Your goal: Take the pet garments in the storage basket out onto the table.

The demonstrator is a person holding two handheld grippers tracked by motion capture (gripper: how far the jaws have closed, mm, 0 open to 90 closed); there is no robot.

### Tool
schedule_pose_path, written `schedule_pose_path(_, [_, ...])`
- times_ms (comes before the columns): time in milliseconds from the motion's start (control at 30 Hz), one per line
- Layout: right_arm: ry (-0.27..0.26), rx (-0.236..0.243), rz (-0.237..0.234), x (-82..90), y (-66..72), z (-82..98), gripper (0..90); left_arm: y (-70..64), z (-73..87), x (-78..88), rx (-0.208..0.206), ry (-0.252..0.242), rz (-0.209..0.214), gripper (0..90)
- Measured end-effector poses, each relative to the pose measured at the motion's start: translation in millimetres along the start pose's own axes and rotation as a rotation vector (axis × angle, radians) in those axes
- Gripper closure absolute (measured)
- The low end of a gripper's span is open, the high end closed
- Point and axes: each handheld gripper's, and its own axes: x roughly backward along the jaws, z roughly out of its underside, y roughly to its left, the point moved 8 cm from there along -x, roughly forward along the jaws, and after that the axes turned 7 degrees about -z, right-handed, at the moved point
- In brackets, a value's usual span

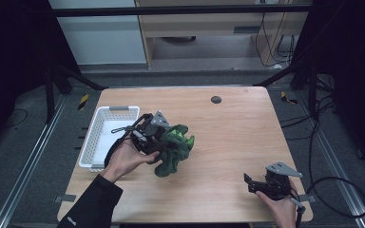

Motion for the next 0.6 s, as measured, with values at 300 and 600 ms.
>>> schedule_pose_path(300, [-0.001, -0.001, 0.001, 0.1, -0.4, 0.0, 7.7, -9.0, -1.4, -19.2, -0.016, 0.019, 0.023, 75.5])
schedule_pose_path(600, [-0.002, 0.001, 0.000, -0.1, -0.3, -0.2, 7.5, -18.0, -0.1, -34.1, -0.026, 0.033, 0.046, 75.4])
